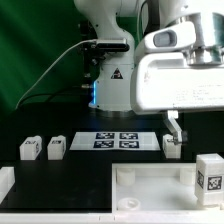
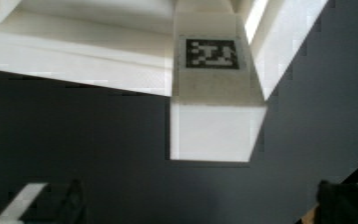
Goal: Assemble one leg
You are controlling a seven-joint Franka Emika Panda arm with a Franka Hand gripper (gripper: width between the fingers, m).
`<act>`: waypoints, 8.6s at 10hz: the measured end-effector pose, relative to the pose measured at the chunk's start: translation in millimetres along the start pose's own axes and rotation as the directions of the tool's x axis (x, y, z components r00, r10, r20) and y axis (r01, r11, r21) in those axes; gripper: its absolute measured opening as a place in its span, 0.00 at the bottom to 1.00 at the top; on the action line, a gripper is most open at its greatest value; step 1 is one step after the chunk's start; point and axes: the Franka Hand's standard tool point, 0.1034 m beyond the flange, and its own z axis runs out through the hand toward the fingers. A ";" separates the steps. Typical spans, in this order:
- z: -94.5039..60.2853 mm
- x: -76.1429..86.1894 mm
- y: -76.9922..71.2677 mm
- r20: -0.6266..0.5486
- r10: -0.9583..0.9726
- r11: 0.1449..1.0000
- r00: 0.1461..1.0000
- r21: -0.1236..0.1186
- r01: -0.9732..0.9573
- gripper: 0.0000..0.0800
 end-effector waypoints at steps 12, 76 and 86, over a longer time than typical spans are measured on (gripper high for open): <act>34.8 -11.8 -2.5 0.389 0.053 0.998 0.920 0.013 -0.063 0.81; 50.4 -6.5 -2.6 0.305 0.274 0.962 0.912 -0.077 -0.263 0.81; 50.5 -11.2 0.2 0.124 0.958 0.286 0.259 -0.318 -0.904 0.36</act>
Offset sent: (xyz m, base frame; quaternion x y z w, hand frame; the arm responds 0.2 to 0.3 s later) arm 0.0081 -0.0006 -0.0075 -0.0009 -0.2882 0.0276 0.9572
